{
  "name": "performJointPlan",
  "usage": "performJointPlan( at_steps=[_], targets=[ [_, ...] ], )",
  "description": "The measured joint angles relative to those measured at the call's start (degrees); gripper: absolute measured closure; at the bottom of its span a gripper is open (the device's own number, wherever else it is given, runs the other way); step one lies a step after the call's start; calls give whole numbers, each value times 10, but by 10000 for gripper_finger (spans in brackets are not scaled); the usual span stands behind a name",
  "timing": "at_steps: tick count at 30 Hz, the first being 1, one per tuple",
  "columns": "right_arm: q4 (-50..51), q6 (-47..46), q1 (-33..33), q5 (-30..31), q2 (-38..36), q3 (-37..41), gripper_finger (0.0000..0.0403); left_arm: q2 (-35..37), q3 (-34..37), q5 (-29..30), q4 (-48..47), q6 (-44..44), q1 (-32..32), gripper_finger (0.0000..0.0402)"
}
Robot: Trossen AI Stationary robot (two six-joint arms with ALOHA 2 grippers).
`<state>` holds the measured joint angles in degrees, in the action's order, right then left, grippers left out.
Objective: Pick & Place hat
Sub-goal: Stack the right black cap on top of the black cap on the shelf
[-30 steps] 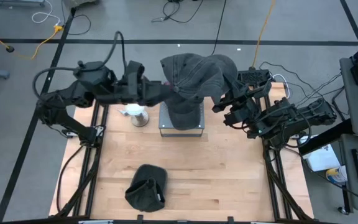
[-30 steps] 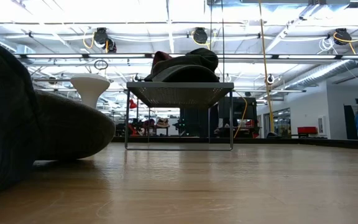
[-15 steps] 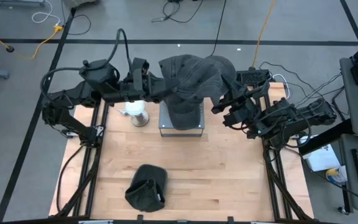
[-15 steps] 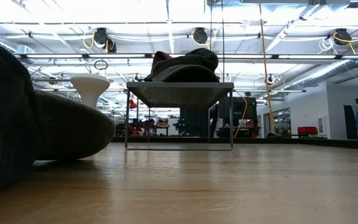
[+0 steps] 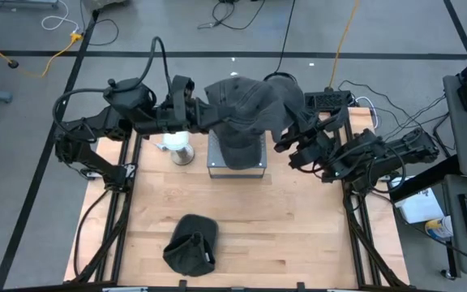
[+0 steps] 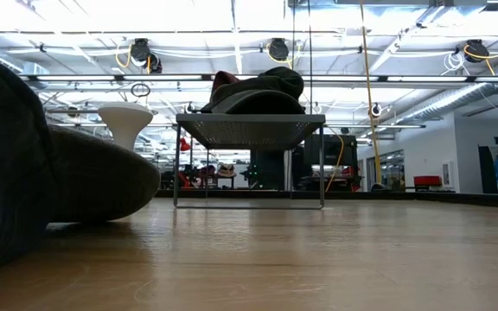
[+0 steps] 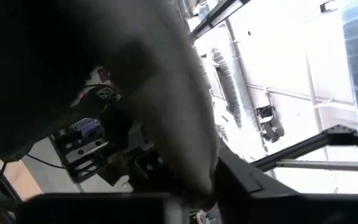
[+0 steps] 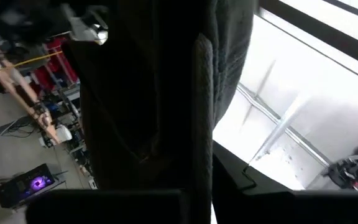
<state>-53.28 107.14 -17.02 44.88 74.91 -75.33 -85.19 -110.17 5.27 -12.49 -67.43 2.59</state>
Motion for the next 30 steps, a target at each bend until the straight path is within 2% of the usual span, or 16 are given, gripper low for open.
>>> performJointPlan(
  at_steps=[2, 6, 12, 16, 23, 28, 30],
  targets=[
    [23, 0, -4, 0, 0, 0, 377, 0, 0, -7, 0, 15, 0, 378],
    [68, -34, -14, 0, 0, 0, 372, 0, 0, -16, 0, 29, 0, 376],
    [123, -224, -42, 1, 0, 0, 351, 7, 0, -74, -2, 24, -22, 378],
    [139, -352, -64, 29, 0, 0, 324, 23, 0, -129, -10, 42, -43, 378],
    [161, -659, -105, 45, 0, 0, 268, 47, -1, -217, -62, 42, -87, 378],
    [258, -919, -126, 40, 0, 0, 241, 62, 0, -288, -73, 37, -117, 378],
    [305, -1043, -130, 9, 0, 0, 234, 70, 0, -316, -77, 38, -130, 378]
  ],
)
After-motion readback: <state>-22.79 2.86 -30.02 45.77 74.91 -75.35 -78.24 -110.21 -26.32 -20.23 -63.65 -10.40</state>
